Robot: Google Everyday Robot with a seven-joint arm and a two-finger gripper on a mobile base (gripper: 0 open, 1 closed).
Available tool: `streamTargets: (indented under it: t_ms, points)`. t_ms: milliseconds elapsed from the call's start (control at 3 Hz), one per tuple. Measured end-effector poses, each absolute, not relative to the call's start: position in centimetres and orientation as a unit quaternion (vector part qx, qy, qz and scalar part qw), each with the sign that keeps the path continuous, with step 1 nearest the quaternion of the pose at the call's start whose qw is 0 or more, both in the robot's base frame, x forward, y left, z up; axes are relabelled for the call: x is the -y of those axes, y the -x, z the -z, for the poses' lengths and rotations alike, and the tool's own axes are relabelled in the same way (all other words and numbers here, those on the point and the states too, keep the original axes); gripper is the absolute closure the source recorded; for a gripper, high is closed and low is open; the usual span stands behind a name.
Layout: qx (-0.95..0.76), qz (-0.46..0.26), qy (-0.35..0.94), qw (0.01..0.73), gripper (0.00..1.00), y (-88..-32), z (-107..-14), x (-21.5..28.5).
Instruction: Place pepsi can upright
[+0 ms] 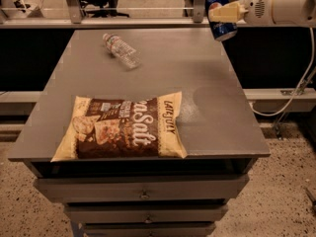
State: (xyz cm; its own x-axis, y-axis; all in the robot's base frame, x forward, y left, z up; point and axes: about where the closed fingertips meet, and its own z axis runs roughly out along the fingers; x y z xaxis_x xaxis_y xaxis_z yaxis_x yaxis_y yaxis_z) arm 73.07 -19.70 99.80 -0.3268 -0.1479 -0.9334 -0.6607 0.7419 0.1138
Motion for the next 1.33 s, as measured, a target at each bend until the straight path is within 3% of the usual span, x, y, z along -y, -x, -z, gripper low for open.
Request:
streamTargets:
  t_ms: [667, 1333]
  points:
    - [-0.744, -0.266, 0.318, 0.524, 1.00, -72.5, -99.3, 19.2]
    - [-0.673, -0.303, 0.415, 0.532, 1.00, -68.4, -98.5, 21.7]
